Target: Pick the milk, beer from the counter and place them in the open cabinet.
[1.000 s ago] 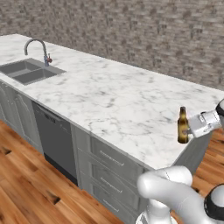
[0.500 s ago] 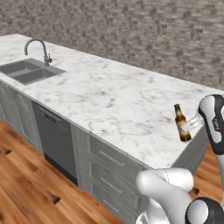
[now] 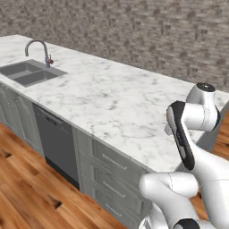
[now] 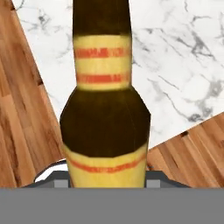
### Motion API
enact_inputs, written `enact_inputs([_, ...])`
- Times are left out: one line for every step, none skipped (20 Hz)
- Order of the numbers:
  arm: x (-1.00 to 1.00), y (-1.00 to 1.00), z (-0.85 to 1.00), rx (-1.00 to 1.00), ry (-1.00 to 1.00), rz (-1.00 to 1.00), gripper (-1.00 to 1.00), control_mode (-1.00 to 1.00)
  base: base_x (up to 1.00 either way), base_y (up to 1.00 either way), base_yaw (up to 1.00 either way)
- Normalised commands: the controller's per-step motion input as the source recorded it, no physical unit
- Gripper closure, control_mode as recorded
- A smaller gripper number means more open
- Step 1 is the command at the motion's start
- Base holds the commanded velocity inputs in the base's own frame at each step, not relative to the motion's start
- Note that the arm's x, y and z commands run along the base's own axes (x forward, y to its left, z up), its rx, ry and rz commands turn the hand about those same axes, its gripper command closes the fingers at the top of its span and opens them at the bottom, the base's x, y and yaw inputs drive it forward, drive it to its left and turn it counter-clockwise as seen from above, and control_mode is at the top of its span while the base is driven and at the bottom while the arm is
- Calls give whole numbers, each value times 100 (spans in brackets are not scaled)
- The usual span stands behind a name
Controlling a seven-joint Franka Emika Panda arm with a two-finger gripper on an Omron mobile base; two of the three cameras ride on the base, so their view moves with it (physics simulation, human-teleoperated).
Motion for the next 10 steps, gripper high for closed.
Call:
enact_inputs([-16,26,41,-15,12,-37,100,-100,0,0,0])
enact_inputs([-20,22,44,-9,7,-36,100,-100,0,0,0])
enact_inputs([-24,19,44,-3,1,-35,100,-100,0,0,0])
enact_inputs([-27,15,41,0,0,-35,100,-100,0,0,0])
enact_inputs([-26,11,36,0,0,-35,100,-100,0,0,0])
enact_inputs([-26,5,39,0,0,-35,100,-100,0,0,0])
enact_inputs([-26,6,41,0,-3,-33,100,-100,0,0,0])
enact_inputs([-31,6,40,0,-7,-29,100,-100,0,0,0])
enact_inputs([-29,11,37,0,-11,-25,100,-100,0,0,0])
enact_inputs([-22,19,30,0,-12,-21,100,-100,0,0,0])
